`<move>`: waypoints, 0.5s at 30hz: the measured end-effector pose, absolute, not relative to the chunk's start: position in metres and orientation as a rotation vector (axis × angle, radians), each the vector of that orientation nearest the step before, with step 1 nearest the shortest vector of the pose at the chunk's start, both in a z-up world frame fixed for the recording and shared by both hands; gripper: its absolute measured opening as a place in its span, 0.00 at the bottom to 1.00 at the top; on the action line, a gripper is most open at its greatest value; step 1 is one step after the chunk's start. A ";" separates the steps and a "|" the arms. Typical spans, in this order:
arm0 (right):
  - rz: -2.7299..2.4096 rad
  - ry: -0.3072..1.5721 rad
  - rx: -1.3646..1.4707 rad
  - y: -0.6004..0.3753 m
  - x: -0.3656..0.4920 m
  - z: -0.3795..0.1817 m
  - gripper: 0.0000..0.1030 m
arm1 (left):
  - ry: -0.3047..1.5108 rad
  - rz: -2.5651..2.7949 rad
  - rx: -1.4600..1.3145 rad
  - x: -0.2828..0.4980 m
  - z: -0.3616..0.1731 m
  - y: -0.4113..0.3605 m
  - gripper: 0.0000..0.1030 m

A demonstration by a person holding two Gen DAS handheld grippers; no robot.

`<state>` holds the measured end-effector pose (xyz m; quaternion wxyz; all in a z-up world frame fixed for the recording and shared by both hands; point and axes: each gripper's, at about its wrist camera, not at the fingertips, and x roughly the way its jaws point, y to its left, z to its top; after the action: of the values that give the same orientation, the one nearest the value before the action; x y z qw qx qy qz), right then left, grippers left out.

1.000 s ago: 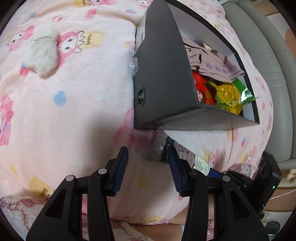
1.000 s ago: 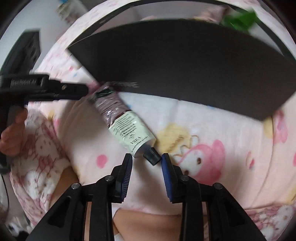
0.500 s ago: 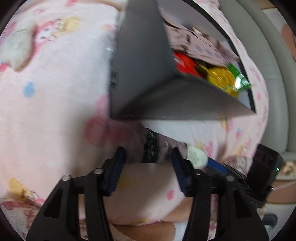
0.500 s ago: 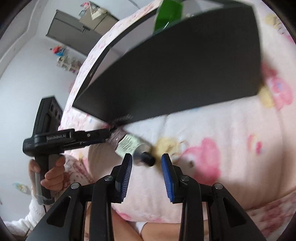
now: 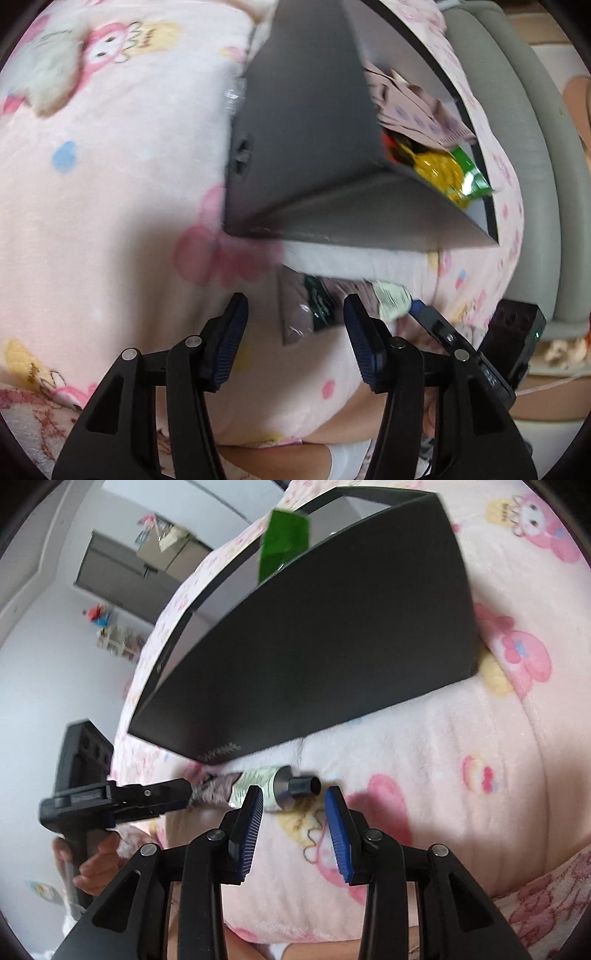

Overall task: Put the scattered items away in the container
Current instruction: 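Carry the held cream tube with both grippers toward the black box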

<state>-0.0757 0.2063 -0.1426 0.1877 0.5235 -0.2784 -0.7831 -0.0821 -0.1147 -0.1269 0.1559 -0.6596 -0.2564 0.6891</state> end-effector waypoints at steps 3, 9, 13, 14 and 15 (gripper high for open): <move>-2.176 -0.801 1.486 0.204 -0.081 -0.147 0.31 | -0.668 1.980 -1.903 -0.081 -0.127 -0.112 0.52; -2.200 -0.688 1.478 0.189 -0.081 -0.143 0.29 | -0.601 1.951 -1.861 -0.077 -0.117 -0.111 0.46; -2.206 -0.667 1.444 0.190 -0.075 -0.134 0.23 | -0.596 1.920 -1.786 -0.073 -0.105 -0.115 0.41; -2.186 -0.677 1.431 0.189 -0.073 -0.133 0.23 | -0.594 1.908 -1.765 -0.072 -0.102 -0.115 0.41; -2.176 -0.684 1.423 0.189 -0.072 -0.133 0.23 | -0.582 1.914 -1.757 -0.070 -0.100 -0.112 0.41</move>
<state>-0.0723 0.1888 -0.1327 0.2248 0.5158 -0.2479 -0.7886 -0.0702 -0.1120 -0.1004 0.2371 -0.6412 -0.2125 0.6982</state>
